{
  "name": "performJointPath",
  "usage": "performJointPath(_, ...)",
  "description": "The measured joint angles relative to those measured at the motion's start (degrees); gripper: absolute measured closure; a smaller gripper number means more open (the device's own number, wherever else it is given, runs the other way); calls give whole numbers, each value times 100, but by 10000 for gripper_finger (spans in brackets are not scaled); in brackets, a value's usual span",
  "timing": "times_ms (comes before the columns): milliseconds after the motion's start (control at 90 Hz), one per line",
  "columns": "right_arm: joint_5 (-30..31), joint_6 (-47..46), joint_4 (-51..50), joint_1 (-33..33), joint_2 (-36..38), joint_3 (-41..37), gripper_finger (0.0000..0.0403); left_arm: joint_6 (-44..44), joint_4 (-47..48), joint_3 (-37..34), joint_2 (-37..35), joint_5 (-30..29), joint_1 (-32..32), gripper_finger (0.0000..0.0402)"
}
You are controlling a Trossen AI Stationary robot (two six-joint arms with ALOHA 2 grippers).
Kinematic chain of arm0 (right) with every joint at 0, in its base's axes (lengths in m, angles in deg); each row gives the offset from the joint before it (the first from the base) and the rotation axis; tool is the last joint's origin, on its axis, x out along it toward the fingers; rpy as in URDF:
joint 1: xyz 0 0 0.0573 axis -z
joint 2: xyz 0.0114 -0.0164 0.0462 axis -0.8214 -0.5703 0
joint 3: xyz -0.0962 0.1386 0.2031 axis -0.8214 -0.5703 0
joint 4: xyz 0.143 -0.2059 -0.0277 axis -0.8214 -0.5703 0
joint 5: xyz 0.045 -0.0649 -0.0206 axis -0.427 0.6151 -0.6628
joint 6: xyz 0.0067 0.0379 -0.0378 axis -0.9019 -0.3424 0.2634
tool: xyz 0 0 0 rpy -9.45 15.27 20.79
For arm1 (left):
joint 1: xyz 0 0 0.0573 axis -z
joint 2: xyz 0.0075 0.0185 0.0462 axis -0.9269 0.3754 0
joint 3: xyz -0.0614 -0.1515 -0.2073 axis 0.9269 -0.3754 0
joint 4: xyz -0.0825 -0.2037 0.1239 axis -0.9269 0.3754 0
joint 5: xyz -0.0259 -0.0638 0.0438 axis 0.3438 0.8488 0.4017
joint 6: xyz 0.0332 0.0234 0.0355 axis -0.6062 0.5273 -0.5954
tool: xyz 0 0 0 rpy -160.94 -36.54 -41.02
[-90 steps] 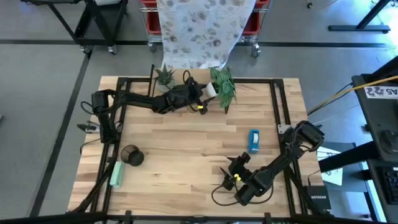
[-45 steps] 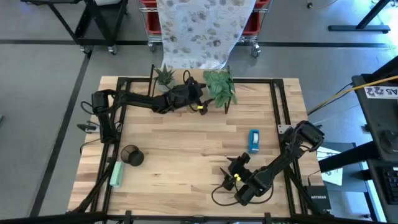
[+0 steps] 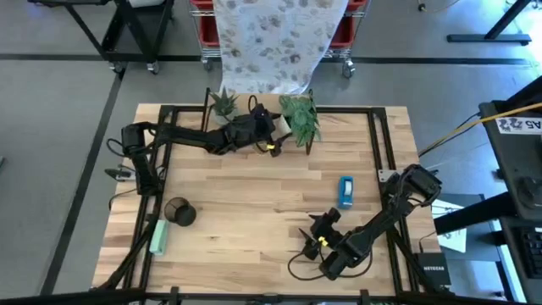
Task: Stock shelves
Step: Put the potted plant on the shelf
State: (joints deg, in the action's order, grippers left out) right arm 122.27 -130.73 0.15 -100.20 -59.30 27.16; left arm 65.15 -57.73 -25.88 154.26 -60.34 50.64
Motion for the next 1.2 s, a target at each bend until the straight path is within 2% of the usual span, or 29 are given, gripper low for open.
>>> performJointPath(478, 0, 0, 50, 0, 0, 0, 137, 38, 533, 45, -23, 570, -134, 70)
performJointPath(1033, 0, 0, 129, 2, 0, 0, 137, -132, 852, 310, -11, 593, -160, 70)
performJointPath(1200, 0, 0, 129, 2, 0, 0, 137, -145, 891, 323, -11, 269, -202, 70)
